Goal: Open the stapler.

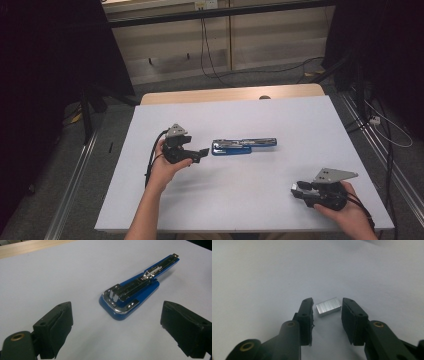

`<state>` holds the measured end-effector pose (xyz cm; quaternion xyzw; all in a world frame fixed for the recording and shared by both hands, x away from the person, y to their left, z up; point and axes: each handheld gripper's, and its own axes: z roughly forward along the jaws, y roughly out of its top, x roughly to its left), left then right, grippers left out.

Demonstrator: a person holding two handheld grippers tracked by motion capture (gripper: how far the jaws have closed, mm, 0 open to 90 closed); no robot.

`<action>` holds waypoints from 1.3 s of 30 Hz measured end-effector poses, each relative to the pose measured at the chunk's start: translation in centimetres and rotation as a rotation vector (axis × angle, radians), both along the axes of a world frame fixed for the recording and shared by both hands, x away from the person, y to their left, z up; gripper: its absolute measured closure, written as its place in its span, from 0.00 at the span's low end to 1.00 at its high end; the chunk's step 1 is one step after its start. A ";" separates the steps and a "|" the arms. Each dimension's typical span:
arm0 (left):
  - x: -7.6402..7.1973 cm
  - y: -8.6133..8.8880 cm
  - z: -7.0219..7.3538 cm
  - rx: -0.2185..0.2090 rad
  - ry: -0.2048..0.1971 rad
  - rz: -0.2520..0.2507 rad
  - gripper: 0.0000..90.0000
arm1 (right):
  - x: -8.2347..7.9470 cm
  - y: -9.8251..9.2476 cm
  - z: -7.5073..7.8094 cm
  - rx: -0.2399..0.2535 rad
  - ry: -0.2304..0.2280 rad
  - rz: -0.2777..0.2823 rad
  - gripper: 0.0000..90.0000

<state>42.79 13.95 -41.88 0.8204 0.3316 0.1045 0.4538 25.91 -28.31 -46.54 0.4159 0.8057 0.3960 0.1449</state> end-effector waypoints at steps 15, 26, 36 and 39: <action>0.1 0.2 0.0 0.006 0.001 0.003 0.12 | 0.2 0.8 0.0 -0.050 -0.022 -0.084 0.63; 0.1 0.3 0.1 -0.004 -0.005 0.008 0.12 | 0.0 -0.1 0.0 -0.013 -0.007 -0.113 0.69; 0.1 0.6 0.2 -0.005 -0.005 0.012 0.12 | 0.3 -0.3 0.0 -0.037 -0.012 -0.109 0.88; 0.0 0.8 0.3 -0.001 -0.006 0.014 0.12 | 0.4 -0.2 0.1 -0.037 -0.010 -0.104 0.88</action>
